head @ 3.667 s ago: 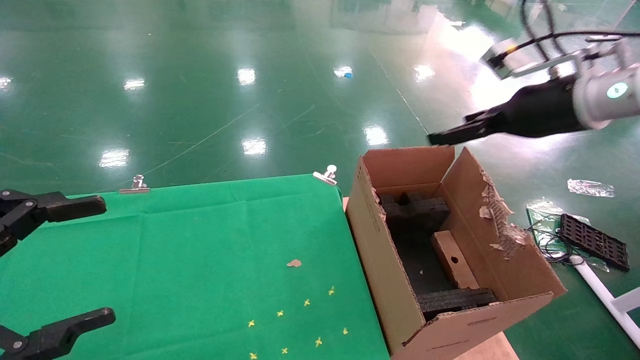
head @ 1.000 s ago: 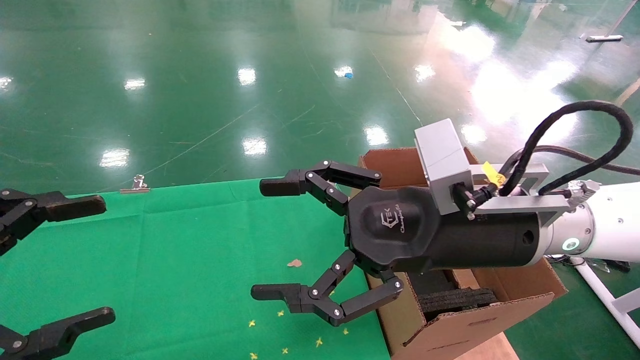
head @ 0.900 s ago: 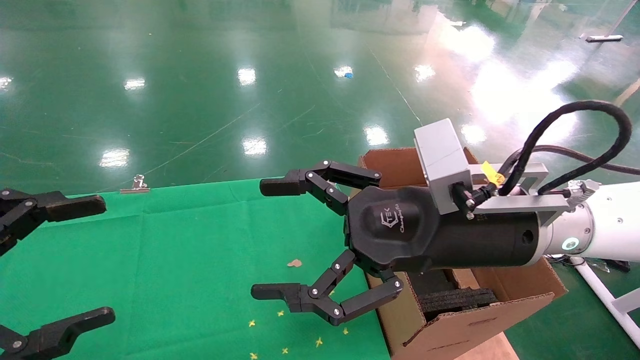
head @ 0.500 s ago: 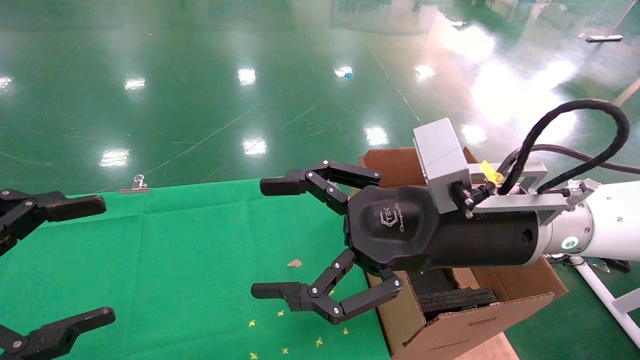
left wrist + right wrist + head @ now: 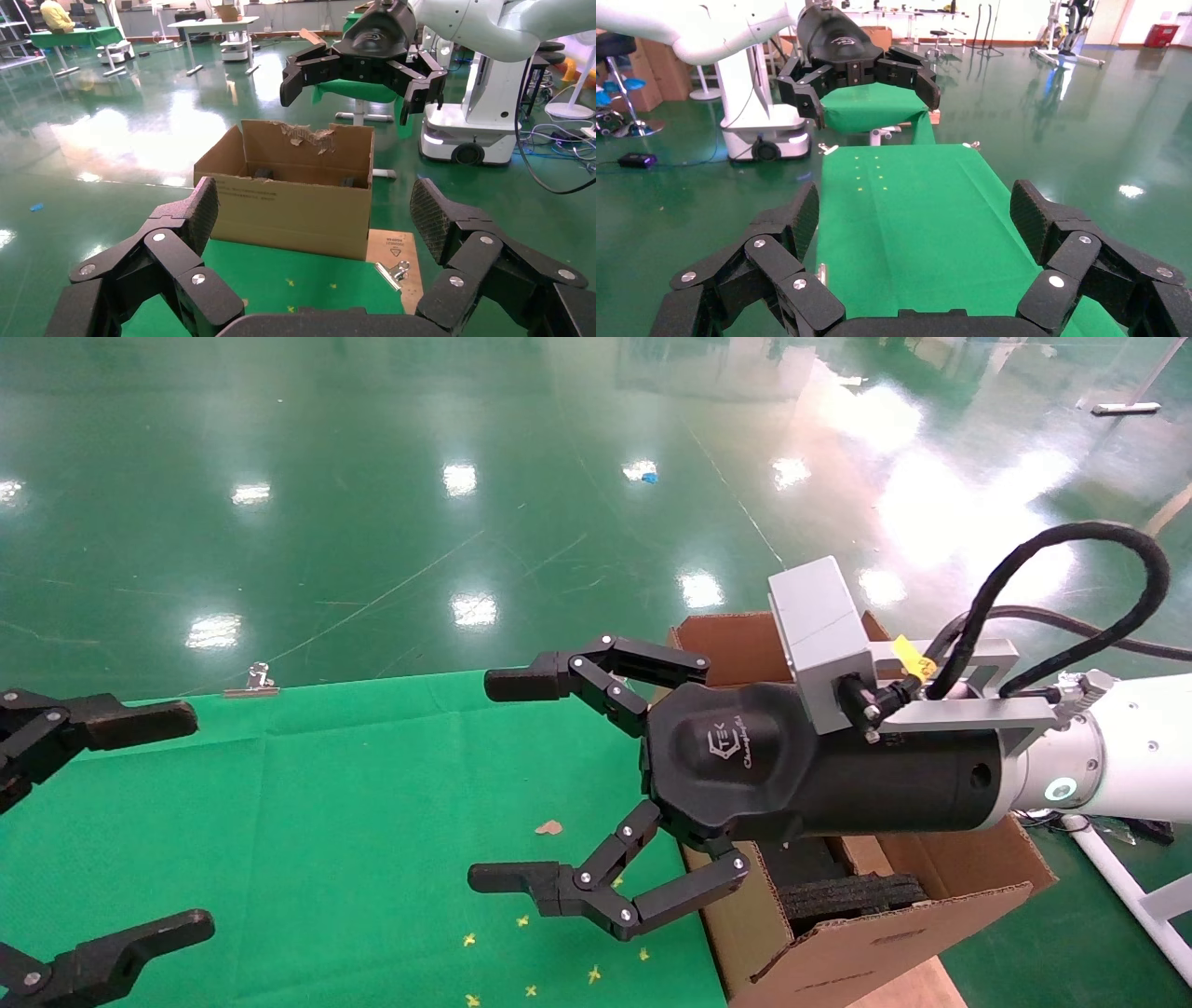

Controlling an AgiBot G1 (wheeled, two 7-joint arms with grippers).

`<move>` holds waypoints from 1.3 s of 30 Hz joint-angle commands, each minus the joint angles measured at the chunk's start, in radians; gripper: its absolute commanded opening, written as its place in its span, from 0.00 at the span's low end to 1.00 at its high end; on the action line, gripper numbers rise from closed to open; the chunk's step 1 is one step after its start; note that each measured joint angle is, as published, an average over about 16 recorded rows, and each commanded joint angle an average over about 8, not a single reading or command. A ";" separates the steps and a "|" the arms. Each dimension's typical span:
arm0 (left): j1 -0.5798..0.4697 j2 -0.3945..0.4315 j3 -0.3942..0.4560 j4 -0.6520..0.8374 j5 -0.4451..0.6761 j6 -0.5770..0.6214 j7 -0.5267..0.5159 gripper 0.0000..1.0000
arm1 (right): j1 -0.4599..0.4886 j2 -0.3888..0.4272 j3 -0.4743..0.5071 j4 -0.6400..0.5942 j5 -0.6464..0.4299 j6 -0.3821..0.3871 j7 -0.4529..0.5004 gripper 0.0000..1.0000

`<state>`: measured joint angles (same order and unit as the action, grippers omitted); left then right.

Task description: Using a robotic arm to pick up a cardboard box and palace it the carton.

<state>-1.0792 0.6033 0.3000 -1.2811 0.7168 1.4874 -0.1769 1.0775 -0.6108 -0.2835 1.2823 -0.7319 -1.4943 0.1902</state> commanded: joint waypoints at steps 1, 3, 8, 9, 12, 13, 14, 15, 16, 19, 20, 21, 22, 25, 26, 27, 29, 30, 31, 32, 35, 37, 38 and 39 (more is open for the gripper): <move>0.000 0.000 0.000 0.000 0.000 0.000 0.000 1.00 | 0.000 0.000 0.000 0.000 0.000 0.000 0.000 1.00; 0.000 0.000 0.000 0.000 0.000 0.000 0.000 1.00 | 0.000 0.000 0.000 0.000 0.000 0.000 0.000 1.00; 0.000 0.000 0.000 0.000 0.000 0.000 0.000 1.00 | 0.001 0.000 -0.001 -0.001 0.000 0.000 0.000 1.00; 0.000 0.000 0.000 0.000 0.000 0.000 0.000 1.00 | 0.001 0.000 -0.001 -0.001 0.000 0.000 0.000 1.00; 0.000 0.000 0.000 0.000 0.000 0.000 0.000 1.00 | 0.001 0.000 -0.001 -0.001 -0.001 0.001 0.000 1.00; 0.000 0.000 0.000 0.000 0.000 0.000 0.000 1.00 | 0.001 0.000 -0.001 -0.001 -0.001 0.001 0.000 1.00; 0.000 0.000 0.000 0.000 0.000 0.000 0.000 1.00 | 0.001 0.000 -0.001 -0.001 -0.001 0.001 0.000 1.00; 0.000 0.000 0.000 0.000 0.000 0.000 0.000 1.00 | 0.001 0.000 -0.001 -0.001 -0.001 0.001 0.000 1.00; 0.000 0.000 0.000 0.000 0.000 0.000 0.000 1.00 | 0.001 0.000 -0.001 -0.001 -0.001 0.001 0.000 1.00; 0.000 0.000 0.000 0.000 0.000 0.000 0.000 1.00 | 0.001 0.000 -0.001 -0.001 -0.001 0.001 0.000 1.00; 0.000 0.000 0.000 0.000 0.000 0.000 0.000 1.00 | 0.001 0.000 -0.001 -0.001 -0.001 0.001 0.000 1.00; 0.000 0.000 0.000 0.000 0.000 0.000 0.000 1.00 | 0.001 0.000 -0.001 -0.001 -0.001 0.001 0.000 1.00; 0.000 0.000 0.000 0.000 0.000 0.000 0.000 1.00 | 0.001 0.000 -0.001 -0.001 -0.001 0.001 0.000 1.00; 0.000 0.000 0.000 0.000 0.000 0.000 0.000 1.00 | 0.001 0.000 -0.001 -0.001 -0.001 0.001 0.000 1.00; 0.000 0.000 0.000 0.000 0.000 0.000 0.000 1.00 | 0.001 0.000 -0.001 -0.001 -0.001 0.001 0.000 1.00; 0.000 0.000 0.000 0.000 0.000 0.000 0.000 1.00 | 0.001 0.000 -0.001 -0.001 -0.001 0.001 0.000 1.00; 0.000 0.000 0.000 0.000 0.000 0.000 0.000 1.00 | 0.001 0.000 -0.001 -0.001 -0.001 0.001 0.000 1.00; 0.000 0.000 0.000 0.000 0.000 0.000 0.000 1.00 | 0.001 0.000 -0.001 -0.001 -0.001 0.001 0.000 1.00; 0.000 0.000 0.000 0.000 0.000 0.000 0.000 1.00 | 0.001 0.000 -0.001 -0.001 -0.001 0.001 0.000 1.00; 0.000 0.000 0.000 0.000 0.000 0.000 0.000 1.00 | 0.001 0.000 -0.001 -0.001 -0.001 0.001 0.000 1.00; 0.000 0.000 0.000 0.000 0.000 0.000 0.000 1.00 | 0.001 0.000 -0.001 -0.001 -0.001 0.001 0.000 1.00; 0.000 0.000 0.000 0.000 0.000 0.000 0.000 1.00 | 0.001 0.000 -0.001 -0.001 -0.001 0.001 0.000 1.00; 0.000 0.000 0.000 0.000 0.000 0.000 0.000 1.00 | 0.001 0.000 -0.001 -0.001 -0.001 0.001 0.000 1.00; 0.000 0.000 0.000 0.000 0.000 0.000 0.000 1.00 | 0.001 0.000 -0.001 -0.001 -0.001 0.001 0.000 1.00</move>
<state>-1.0792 0.6033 0.3000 -1.2811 0.7169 1.4874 -0.1769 1.0788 -0.6108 -0.2847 1.2816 -0.7326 -1.4937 0.1904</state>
